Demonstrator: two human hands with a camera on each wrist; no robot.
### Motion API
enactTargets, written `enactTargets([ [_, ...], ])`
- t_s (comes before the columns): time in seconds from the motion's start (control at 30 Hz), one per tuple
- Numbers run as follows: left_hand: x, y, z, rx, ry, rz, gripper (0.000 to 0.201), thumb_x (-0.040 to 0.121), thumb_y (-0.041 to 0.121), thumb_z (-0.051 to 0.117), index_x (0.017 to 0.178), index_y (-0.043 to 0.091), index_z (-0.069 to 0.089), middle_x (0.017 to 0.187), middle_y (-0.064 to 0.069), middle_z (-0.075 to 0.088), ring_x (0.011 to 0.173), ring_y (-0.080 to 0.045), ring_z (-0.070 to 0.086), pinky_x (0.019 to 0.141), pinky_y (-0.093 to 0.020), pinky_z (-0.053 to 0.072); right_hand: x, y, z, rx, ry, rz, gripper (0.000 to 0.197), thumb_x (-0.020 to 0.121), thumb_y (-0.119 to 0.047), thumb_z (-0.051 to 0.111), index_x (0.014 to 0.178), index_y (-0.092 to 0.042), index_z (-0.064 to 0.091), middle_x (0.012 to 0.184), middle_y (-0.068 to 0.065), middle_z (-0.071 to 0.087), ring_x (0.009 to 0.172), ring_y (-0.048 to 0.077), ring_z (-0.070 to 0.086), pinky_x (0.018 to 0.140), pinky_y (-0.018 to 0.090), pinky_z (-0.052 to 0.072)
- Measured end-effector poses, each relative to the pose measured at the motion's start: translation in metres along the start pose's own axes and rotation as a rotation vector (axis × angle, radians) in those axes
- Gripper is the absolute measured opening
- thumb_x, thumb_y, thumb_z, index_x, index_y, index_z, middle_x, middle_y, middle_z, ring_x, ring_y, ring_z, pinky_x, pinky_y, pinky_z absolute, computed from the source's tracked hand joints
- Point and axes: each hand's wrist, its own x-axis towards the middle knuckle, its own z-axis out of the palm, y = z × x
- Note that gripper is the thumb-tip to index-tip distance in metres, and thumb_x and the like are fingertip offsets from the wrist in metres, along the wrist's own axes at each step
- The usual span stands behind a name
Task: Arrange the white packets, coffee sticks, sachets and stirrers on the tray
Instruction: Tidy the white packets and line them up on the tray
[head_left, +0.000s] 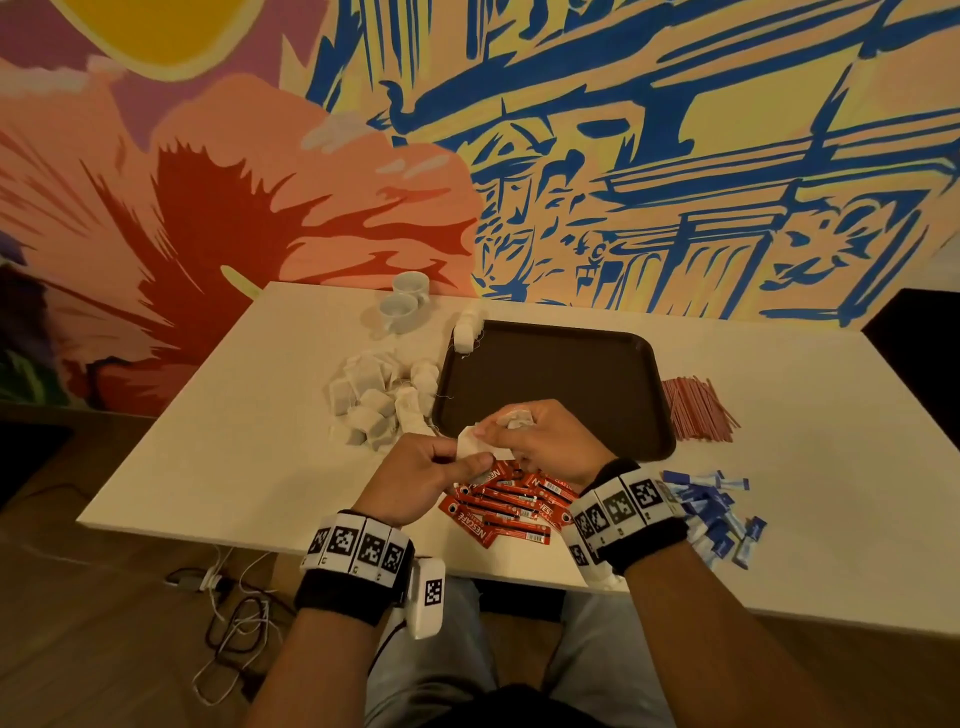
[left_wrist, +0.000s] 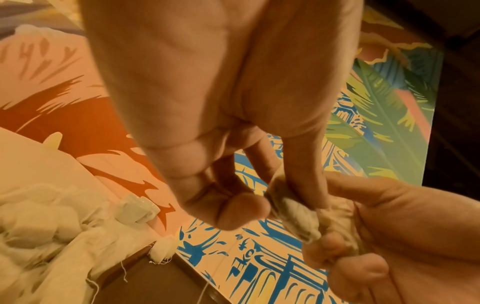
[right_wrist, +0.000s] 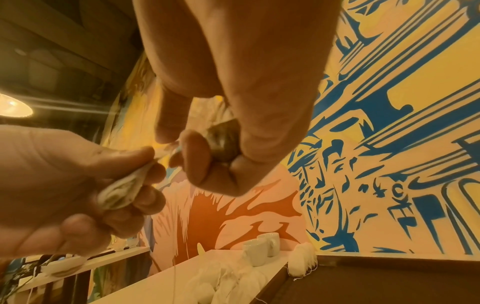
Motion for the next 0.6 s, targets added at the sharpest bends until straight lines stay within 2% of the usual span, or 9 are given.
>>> enactTargets([
  [0.03, 0.001, -0.001, -0.001, -0.003, 0.026, -0.003, 0.016, 0.090, 0.032, 0.072, 0.092, 0.019, 0.080, 0.083, -0.002, 0.077, 0.063, -0.005, 0.059, 0.066, -0.023, 0.047, 0.002, 0.001, -0.001, 0.032, 0.030, 0.029, 0.011, 0.098, -0.026, 0.068, 0.101, -0.018, 0.076, 0.074, -0.009, 0.068, 0.055, 0.002, 0.057, 0.051, 0.018, 0.045],
  [0.1, 0.005, -0.002, -0.004, -0.008, 0.089, -0.007, 0.017, 0.087, 0.038, 0.074, 0.091, 0.022, 0.081, 0.083, -0.007, 0.076, 0.061, -0.008, 0.052, 0.064, -0.026, 0.045, 0.006, 0.004, -0.006, 0.140, 0.118, 0.117, 0.014, 0.099, -0.021, 0.065, 0.111, -0.017, 0.071, 0.085, -0.005, 0.063, 0.063, 0.004, 0.056, 0.054, 0.020, 0.046],
  [0.13, 0.006, -0.001, -0.006, -0.013, 0.122, -0.011, 0.019, 0.086, 0.040, 0.075, 0.090, 0.023, 0.080, 0.083, -0.009, 0.075, 0.061, -0.010, 0.051, 0.063, -0.027, 0.045, 0.008, 0.006, -0.009, 0.202, 0.154, 0.157, 0.015, 0.100, -0.016, 0.062, 0.113, -0.017, 0.068, 0.088, -0.002, 0.058, 0.065, 0.007, 0.053, 0.055, 0.021, 0.045],
  [0.2, 0.012, 0.003, -0.013, -0.018, 0.192, -0.011, 0.018, 0.087, 0.038, 0.075, 0.093, 0.022, 0.080, 0.080, -0.005, 0.075, 0.059, -0.006, 0.054, 0.060, -0.022, 0.045, 0.013, 0.011, -0.014, 0.298, 0.197, 0.201, 0.018, 0.099, -0.009, 0.056, 0.113, -0.016, 0.066, 0.092, 0.004, 0.052, 0.066, 0.012, 0.050, 0.056, 0.025, 0.045],
  [0.27, 0.021, 0.011, -0.022, -0.014, 0.243, 0.003, 0.017, 0.089, 0.034, 0.074, 0.097, 0.020, 0.079, 0.080, 0.002, 0.076, 0.060, -0.001, 0.059, 0.059, -0.018, 0.047, 0.017, 0.016, -0.020, 0.342, 0.234, 0.219, 0.022, 0.100, -0.007, 0.051, 0.113, -0.013, 0.068, 0.098, 0.007, 0.055, 0.070, 0.014, 0.053, 0.061, 0.027, 0.048],
  [0.37, 0.042, 0.022, -0.040, 0.053, 0.286, 0.034, 0.010, 0.090, 0.032, 0.073, 0.093, 0.024, 0.078, 0.079, 0.002, 0.075, 0.060, -0.005, 0.058, 0.059, -0.020, 0.048, 0.021, 0.018, -0.028, 0.350, 0.276, 0.187, 0.024, 0.107, -0.013, 0.046, 0.114, -0.012, 0.069, 0.102, 0.007, 0.063, 0.084, 0.015, 0.060, 0.071, 0.027, 0.054],
  [0.5, 0.085, 0.034, -0.064, 0.184, 0.243, 0.041, 0.017, 0.090, 0.030, 0.072, 0.098, 0.016, 0.078, 0.086, -0.006, 0.074, 0.068, -0.008, 0.059, 0.058, -0.018, 0.049, 0.030, 0.019, -0.040, 0.385, 0.307, 0.149, 0.023, 0.107, -0.023, 0.051, 0.117, -0.014, 0.070, 0.112, 0.008, 0.072, 0.097, 0.018, 0.067, 0.072, 0.029, 0.060],
  [0.6, 0.115, 0.044, -0.078, 0.250, 0.172, 0.047, 0.017, 0.088, 0.032, 0.074, 0.097, 0.019, 0.078, 0.091, 0.000, 0.075, 0.079, -0.013, 0.063, 0.066, -0.027, 0.053, 0.043, 0.017, -0.049, 0.406, 0.309, 0.127, 0.024, 0.105, -0.024, 0.055, 0.118, -0.010, 0.069, 0.112, 0.012, 0.073, 0.096, 0.019, 0.070, 0.069, 0.027, 0.060],
])
